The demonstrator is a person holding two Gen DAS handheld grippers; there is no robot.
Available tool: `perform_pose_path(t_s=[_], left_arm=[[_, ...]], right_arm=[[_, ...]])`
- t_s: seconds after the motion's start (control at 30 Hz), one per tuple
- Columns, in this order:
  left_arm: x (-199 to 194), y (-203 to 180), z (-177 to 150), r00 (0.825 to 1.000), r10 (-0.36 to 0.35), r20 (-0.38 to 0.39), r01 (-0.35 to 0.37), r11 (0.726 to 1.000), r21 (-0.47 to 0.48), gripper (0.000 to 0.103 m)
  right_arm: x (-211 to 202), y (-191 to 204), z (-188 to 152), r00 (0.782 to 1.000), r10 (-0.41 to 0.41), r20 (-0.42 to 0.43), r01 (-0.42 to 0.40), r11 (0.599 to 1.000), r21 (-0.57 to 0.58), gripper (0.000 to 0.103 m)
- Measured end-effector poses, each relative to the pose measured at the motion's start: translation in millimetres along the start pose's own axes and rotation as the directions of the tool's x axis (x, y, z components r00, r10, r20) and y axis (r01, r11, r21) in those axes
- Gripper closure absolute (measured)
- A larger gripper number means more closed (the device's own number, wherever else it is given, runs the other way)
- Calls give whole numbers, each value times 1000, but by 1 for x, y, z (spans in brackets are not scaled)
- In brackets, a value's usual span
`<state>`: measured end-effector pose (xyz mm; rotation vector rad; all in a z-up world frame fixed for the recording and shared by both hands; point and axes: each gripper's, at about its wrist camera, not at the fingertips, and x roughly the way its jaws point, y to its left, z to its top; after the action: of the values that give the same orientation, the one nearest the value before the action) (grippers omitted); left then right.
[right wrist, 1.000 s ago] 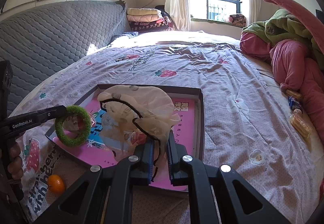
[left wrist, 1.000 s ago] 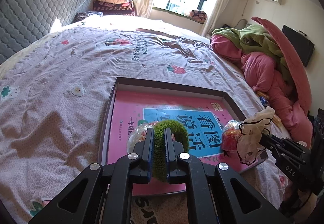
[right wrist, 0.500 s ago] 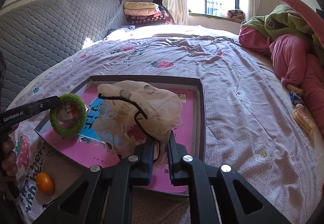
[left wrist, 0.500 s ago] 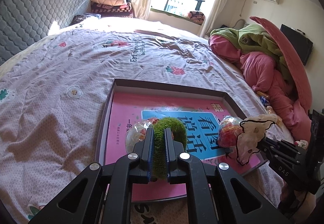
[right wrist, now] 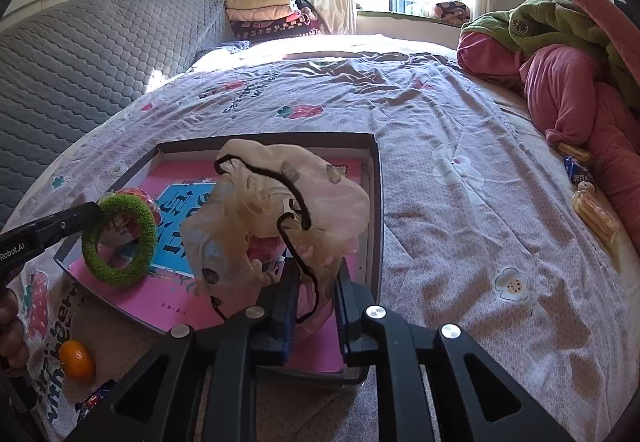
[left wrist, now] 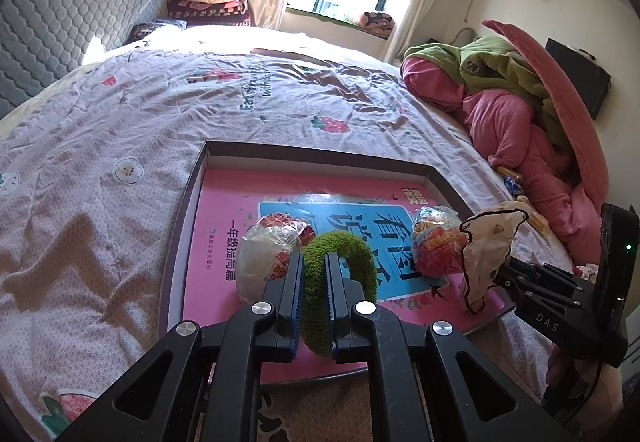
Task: Organize objects
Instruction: 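Lower the white plastic bag into the tray and open the right gripper, then lower the green ring onto the book and open the left gripper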
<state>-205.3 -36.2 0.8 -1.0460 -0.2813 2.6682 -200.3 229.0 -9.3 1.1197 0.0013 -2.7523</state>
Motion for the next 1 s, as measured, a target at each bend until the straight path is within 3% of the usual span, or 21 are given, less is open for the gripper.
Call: perform_pose_path(t_s=[0.1, 0.37, 0.47, 1.0], left_arm=[[0, 2, 0, 1000, 3, 0, -3, 1000, -3, 92], [-2, 6, 1, 1000, 24, 12, -24, 1000, -18, 90], [-2, 8, 2, 999, 31, 14, -30, 999, -23, 90], [-2, 17, 4, 999, 52, 10, -52, 997, -54, 89]], right_arm=[[0, -2, 1, 1000, -1, 3, 1, 1000, 13, 67], [-6, 2, 4, 999, -27, 34, 28, 1000, -8, 60], [-11, 1, 5, 997, -51, 58, 52, 999, -9, 50], [-20, -5, 8, 994, -59, 88, 57, 998, 22, 47]])
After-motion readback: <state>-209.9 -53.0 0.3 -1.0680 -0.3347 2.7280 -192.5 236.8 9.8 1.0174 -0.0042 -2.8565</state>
